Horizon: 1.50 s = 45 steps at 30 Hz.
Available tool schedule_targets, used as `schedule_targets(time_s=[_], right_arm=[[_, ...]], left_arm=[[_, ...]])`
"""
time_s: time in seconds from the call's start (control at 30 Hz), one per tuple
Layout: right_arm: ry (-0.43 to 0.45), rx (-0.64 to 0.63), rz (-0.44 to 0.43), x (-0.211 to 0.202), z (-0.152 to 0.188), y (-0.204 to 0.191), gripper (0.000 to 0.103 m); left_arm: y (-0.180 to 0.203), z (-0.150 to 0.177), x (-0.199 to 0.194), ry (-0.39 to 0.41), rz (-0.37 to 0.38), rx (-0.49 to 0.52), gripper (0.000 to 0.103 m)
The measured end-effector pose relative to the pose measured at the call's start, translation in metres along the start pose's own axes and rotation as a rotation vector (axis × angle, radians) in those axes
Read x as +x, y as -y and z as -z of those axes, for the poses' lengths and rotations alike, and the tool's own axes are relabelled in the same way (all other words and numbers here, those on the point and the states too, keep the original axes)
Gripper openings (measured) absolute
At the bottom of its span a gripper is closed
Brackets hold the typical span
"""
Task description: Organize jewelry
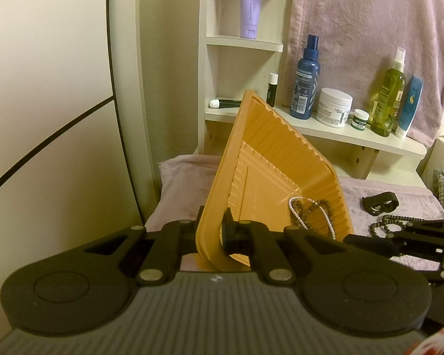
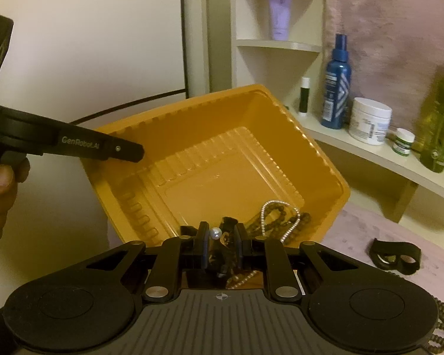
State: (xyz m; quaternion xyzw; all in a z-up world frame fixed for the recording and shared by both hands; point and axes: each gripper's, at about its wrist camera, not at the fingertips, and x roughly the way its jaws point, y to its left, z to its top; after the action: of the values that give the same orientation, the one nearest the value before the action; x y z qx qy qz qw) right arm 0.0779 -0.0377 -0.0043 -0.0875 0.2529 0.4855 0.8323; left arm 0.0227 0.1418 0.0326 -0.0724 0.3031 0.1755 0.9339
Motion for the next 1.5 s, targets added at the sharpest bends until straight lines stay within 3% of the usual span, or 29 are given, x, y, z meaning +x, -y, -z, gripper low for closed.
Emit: schedule_targets(time_s=[0.4,0.43,0.53,0.8,1.17,1.5], right_arm=[[0.028,-0.006,-0.045,0.006,-0.001,-0.004,0.018],[0.036,0.002,-0.054,0.005,-0.001,-0.004,0.021],[0.06,0.019,-0.04,0.0,-0.001,-0.001,0.045],[0.062,0.1,0.071,-0.021,0.014,0.02,0.046],[0.012,0.278,0.305,-0.057,0.063,0.076,0.046],[-0.022,0.294,0.428,-0.072,0.084,0.105,0.046]], left_arm=[[0.0,0.0,0.0,0.0,0.0,-0.001,0.007],[0.0,0.0,-0.001,0.0,0.0,-0.001,0.007],[0.0,0.0,0.0,0.001,0.0,-0.001,0.007],[0.0,-0.001,-0.002,0.001,0.002,-0.002,0.007],[0.0,-0.001,-0.002,0.001,0.001,-0.001,0.007],[0.001,-0.001,-0.002,0.001,0.001,-0.001,0.007]])
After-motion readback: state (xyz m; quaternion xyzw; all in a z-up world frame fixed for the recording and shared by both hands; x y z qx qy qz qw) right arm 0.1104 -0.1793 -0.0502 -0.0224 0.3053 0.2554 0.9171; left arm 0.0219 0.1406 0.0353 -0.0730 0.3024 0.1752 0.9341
